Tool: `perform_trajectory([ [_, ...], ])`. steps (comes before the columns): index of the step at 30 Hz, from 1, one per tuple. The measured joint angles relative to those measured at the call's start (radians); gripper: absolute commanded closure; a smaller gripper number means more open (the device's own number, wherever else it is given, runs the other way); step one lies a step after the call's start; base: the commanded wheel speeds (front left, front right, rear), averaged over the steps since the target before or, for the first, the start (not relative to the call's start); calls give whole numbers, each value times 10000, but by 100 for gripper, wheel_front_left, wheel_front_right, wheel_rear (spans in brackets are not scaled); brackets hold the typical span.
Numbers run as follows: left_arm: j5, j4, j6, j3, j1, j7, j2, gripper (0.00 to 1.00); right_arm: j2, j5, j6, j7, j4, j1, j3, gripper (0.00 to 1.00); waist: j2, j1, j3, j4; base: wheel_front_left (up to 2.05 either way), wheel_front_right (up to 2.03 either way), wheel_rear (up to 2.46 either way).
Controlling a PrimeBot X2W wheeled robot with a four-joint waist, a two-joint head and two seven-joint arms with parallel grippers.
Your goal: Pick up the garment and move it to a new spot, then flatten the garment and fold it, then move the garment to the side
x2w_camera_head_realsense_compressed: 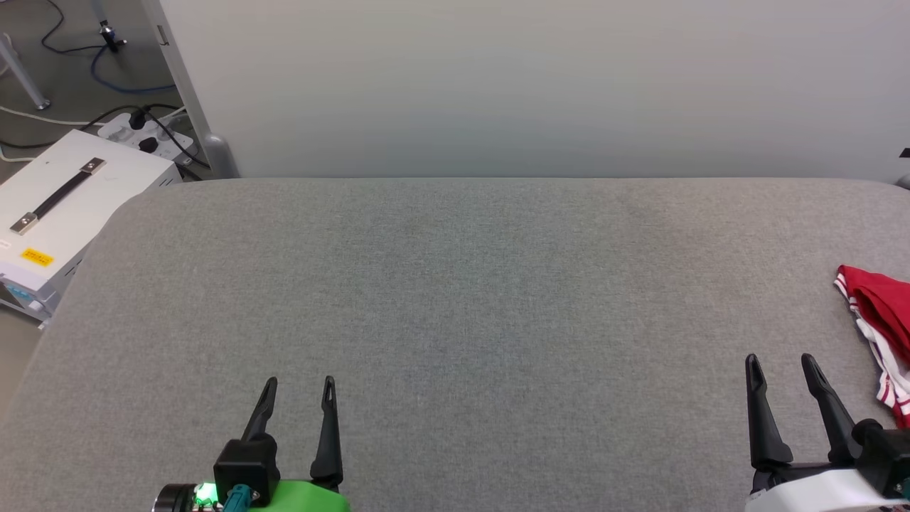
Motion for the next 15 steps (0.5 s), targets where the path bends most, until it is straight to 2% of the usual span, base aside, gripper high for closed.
perform_trajectory([
  [15, -19, 92, -178, 50, 165, 0, -65, 0, -31, -54, 0, 0, -75, 462, 10, 0, 0, 0, -113, -53, 0, 0, 0],
])
